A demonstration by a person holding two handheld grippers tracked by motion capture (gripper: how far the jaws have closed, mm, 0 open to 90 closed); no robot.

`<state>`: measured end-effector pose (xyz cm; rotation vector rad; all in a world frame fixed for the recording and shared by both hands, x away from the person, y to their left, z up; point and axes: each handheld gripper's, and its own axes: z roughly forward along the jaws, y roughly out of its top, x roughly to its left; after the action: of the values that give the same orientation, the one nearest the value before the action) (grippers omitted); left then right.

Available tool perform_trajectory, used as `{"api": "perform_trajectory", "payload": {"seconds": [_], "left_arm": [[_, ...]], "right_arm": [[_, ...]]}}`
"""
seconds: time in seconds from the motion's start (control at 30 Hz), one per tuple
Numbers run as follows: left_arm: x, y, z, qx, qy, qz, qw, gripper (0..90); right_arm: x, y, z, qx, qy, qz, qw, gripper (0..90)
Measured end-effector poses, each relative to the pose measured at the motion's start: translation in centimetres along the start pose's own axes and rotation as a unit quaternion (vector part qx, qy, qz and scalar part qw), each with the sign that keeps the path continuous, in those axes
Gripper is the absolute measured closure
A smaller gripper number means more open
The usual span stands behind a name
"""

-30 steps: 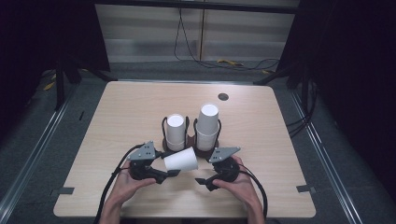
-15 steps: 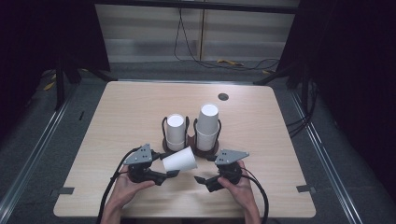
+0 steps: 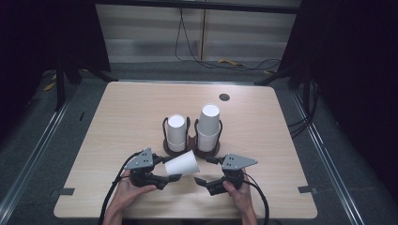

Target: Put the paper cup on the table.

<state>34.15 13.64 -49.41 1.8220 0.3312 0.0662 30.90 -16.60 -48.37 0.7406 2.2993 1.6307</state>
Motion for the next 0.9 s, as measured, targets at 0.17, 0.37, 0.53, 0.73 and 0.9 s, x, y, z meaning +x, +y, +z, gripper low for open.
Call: {"api": "perform_trajectory", "payload": {"seconds": [0.17,0.37,0.53,0.73,0.9], "left_arm": [[-0.1,-0.2,0.2,-0.001,-0.004,-0.002,1.0000,32.6],[-0.3,-0.2,0.5,-0.002,-0.015,0.000,0.9999,32.6],[-0.6,-0.1,1.0,-0.001,-0.017,0.005,0.9998,32.6],[-0.8,0.0,1.3,-0.006,-0.020,0.006,0.9998,32.6],[-1.0,-0.1,1.5,-0.008,-0.022,0.004,0.9997,32.6]], "right_arm": [[-0.2,0.1,0.1,-0.007,0.008,0.004,0.9999,13.5],[-0.4,0.5,0.2,0.000,0.016,0.000,0.9999,13.5],[-0.4,1.1,0.6,0.013,0.021,-0.004,0.9997,13.5],[-0.5,1.9,1.0,0.011,0.031,-0.008,0.9994,12.8],[-0.5,2.4,1.3,0.017,0.044,-0.010,0.9988,11.9]]}}
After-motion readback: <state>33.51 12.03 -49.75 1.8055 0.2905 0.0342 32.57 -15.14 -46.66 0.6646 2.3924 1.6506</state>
